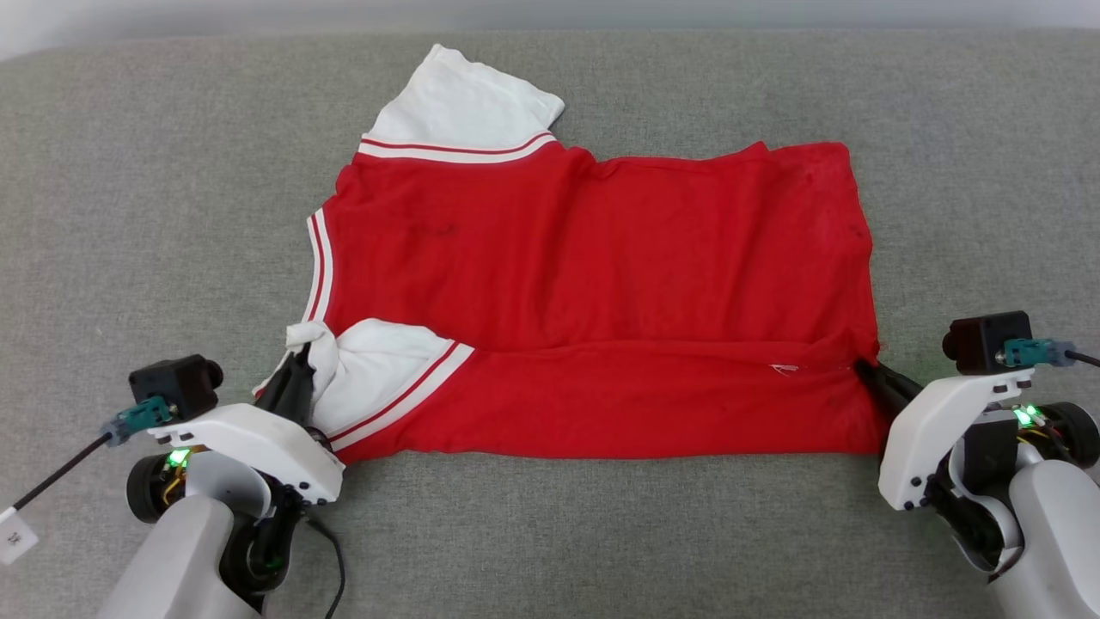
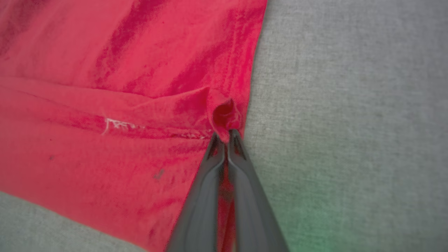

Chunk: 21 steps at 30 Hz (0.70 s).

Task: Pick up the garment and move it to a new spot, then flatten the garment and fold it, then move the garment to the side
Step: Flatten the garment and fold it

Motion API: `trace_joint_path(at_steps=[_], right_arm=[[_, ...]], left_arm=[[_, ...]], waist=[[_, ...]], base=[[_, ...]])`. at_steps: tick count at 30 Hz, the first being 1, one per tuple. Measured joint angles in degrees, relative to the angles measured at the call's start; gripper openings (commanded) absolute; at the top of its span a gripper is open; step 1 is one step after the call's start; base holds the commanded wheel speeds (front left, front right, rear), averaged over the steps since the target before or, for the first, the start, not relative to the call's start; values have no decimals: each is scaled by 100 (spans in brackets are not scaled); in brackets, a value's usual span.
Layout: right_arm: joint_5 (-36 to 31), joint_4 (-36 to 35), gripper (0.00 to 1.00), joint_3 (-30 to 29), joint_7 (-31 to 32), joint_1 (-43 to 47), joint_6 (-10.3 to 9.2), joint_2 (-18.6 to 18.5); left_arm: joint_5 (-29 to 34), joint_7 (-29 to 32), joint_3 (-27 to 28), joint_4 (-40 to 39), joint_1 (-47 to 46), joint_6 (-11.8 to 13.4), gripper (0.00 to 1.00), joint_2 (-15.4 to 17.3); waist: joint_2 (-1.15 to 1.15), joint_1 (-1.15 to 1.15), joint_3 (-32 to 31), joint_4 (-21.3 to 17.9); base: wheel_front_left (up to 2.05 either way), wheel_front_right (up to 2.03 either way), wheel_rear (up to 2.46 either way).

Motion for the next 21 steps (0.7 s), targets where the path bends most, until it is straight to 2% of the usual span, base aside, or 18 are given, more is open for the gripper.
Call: trace_joint_path(at_steps=[1,7,13,15,21], right_arm=[[12,69,100,48,-76,-32,0,4],[160,170,100,192,-872,-62,1,70],[149,-297,100,-23,-1795,155,0,164],[-11,-679,100,-287,-1944,448,-1,279],[-211,-1251,100,-567,-1757,889,-1,504]], left_arm=[[-9,-14,-12,99,-26,-43,100,-35],[-80,-168,38,494,-163,-201,100,-53],[-172,-90,144,413,-154,-247,100,218],[-209,287,155,-14,-60,-167,100,482],[-303,1435,37,-784,191,54,100,1081]], waist=[[0,0,-2,-6],[0,0,-115,-51],[0,0,-400,-133],[0,-1,-653,-199],[0,-1,-919,-331]], base=[[0,0,0],[0,0,0],[0,0,0],[0,0,0],[0,0,0]])
